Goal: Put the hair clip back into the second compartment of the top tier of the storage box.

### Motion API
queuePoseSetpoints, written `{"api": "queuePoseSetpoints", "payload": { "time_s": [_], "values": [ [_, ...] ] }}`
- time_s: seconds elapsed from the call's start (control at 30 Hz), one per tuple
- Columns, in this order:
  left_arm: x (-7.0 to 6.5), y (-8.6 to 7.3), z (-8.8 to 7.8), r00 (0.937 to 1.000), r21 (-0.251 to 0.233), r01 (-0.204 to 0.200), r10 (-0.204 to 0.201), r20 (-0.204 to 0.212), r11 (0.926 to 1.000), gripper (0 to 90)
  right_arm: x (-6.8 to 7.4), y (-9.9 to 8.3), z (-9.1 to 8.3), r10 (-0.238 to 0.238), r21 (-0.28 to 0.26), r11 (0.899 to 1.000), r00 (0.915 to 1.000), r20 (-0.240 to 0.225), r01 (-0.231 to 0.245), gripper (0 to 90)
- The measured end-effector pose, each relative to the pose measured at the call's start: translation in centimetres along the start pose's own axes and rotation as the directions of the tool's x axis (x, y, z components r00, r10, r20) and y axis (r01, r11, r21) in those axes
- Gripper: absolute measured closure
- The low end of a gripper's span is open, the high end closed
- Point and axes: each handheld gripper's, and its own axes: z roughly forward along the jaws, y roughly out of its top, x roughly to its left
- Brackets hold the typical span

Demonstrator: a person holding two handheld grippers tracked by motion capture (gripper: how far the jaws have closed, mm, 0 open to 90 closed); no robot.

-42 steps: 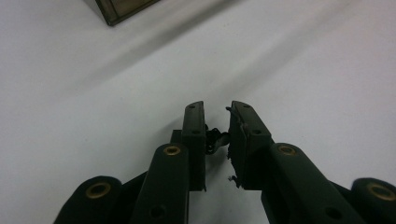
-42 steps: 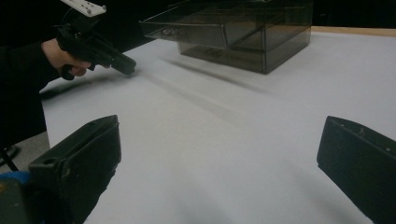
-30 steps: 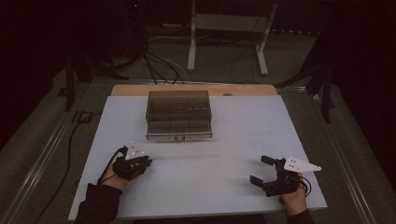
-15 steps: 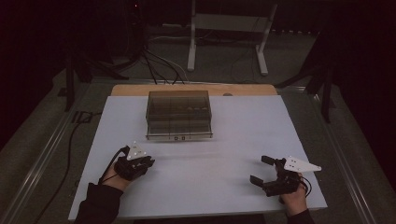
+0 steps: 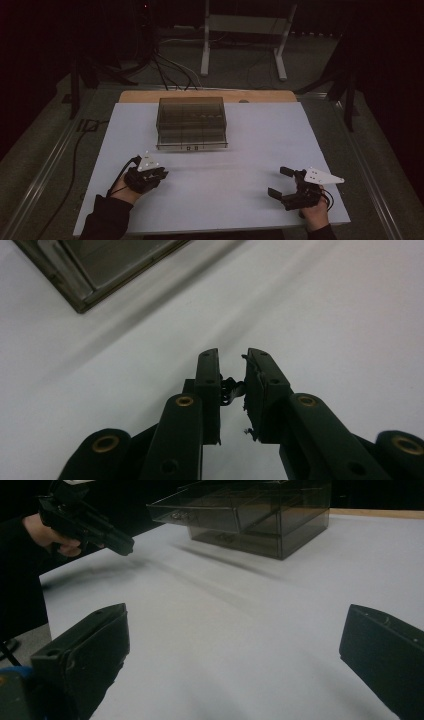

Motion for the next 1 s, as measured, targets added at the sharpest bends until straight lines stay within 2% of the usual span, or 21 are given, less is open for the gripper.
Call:
{"api": "queuePoseSetpoints", "payload": {
  "time_s": [0.2, 0.63, 1.0],
  "values": [
    [-0.2, 0.6, -0.2, 0.9996, -0.019, 0.0, 0.001, 0.029, 0.9998, 78.2, 0.0, 0.0, 0.0, 0.001, 0.0, 1.0, 1.0, 0.0, -0.001, 0.0],
    [-1.1, 1.6, -0.3, 0.9984, -0.023, -0.036, 0.037, 0.043, 0.9991, 78.2, 0.0, 0.0, 0.0, 0.001, -0.002, 1.0, 1.0, -0.001, -0.001, 0.0],
    [-1.6, 2.4, -0.3, 0.997, -0.043, -0.046, 0.048, 0.061, 0.998, 78.2, 0.1, 0.0, 0.0, -0.003, 0.0, 1.0, 1.0, -0.003, 0.003, 0.0]
  ]
}}
